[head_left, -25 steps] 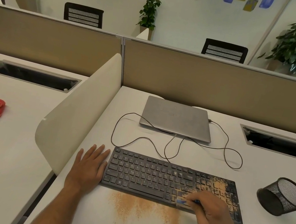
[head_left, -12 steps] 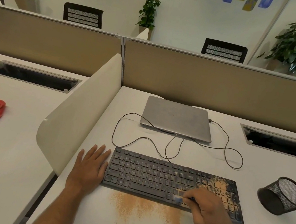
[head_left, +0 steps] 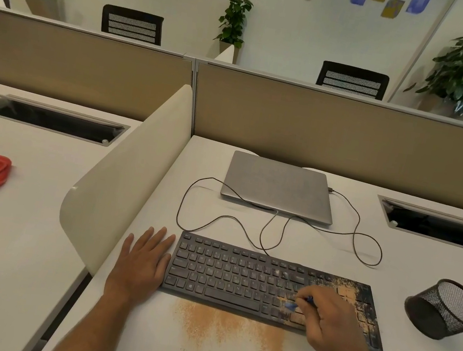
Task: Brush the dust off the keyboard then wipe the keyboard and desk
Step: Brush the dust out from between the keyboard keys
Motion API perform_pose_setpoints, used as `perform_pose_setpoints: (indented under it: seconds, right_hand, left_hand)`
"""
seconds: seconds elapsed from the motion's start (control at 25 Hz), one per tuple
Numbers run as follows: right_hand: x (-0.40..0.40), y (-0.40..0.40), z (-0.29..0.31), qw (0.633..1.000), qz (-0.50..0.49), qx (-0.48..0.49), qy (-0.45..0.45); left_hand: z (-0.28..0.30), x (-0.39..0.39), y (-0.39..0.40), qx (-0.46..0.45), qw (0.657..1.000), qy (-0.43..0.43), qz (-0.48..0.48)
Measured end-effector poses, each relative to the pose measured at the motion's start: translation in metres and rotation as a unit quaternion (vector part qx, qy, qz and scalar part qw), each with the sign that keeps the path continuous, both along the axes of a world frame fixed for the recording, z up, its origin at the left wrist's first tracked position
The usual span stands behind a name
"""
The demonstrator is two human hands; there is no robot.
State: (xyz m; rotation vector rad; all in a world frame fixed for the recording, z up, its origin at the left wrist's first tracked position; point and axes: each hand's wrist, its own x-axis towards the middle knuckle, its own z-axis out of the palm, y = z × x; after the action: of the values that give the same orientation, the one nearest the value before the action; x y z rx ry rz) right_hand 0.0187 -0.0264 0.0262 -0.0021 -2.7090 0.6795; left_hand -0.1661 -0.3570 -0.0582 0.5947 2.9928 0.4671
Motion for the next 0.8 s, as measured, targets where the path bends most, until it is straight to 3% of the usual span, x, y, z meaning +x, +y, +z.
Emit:
perform_pose_setpoints:
  seconds: [0.24,0.8]
  right_hand:
    - [-0.002,-0.002,-0.006,0.998,0.05,0.009,-0.031]
    - [-0.008,0.0,0.004,1.0,0.019,-0.004,-0.003]
  left_hand:
    - [-0.001,0.0,0.0,0.003,1.0,-0.001,-0.003]
    - [-0.001,0.0,-0.001,-0.001,1.0,0.0,0.0]
